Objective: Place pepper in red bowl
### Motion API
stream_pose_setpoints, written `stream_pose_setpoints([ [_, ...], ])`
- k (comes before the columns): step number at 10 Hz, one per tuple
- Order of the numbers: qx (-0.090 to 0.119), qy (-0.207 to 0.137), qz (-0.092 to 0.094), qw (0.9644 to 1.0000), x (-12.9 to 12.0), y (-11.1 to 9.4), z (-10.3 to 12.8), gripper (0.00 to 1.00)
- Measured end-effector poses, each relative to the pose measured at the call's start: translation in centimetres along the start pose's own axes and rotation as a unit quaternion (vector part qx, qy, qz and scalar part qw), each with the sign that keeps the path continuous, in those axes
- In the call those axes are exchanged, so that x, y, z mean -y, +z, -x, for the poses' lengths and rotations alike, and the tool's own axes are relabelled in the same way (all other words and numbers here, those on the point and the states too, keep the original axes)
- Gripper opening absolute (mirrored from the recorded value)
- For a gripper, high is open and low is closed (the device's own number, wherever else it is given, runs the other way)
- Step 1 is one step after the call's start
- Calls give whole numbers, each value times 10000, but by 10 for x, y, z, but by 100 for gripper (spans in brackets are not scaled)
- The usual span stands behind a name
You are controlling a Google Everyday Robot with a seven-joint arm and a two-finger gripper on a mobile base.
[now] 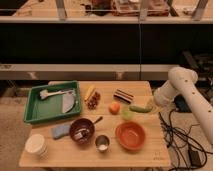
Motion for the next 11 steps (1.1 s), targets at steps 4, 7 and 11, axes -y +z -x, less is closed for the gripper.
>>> stream_pose_setpoints([
  [4, -279, -897, 87, 9955, -32, -1, 24, 19],
  [7, -869, -983, 100, 9913, -59, 27, 31, 20],
  [11, -1675, -805, 108, 9825, -62, 40, 31, 53],
])
